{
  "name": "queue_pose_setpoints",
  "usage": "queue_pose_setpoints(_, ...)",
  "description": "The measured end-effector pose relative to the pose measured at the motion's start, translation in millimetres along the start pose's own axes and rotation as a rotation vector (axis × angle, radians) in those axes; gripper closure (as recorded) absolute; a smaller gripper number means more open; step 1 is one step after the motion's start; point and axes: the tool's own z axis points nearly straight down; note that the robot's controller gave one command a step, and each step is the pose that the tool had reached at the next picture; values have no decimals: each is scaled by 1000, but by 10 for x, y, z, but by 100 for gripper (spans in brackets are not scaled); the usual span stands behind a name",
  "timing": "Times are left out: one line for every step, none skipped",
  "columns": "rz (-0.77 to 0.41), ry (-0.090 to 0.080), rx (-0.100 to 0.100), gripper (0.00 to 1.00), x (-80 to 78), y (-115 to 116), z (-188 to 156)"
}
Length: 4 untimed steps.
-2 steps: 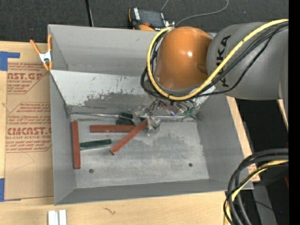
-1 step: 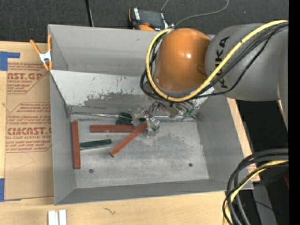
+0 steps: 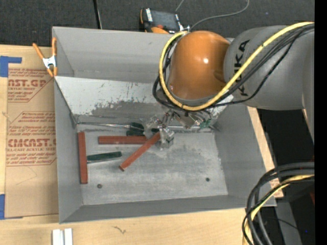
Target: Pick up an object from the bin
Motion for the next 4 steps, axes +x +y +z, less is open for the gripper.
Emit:
queue_pose_setpoints(0, 0, 0, 100, 0, 0, 0)
queue_pose_setpoints(0, 0, 0, 100, 0, 0, 0)
queue_pose_setpoints(0, 0, 0, 100, 1, -1, 1)
queue_pose_setpoints(418, -2, 5, 100, 359, -531, -453)
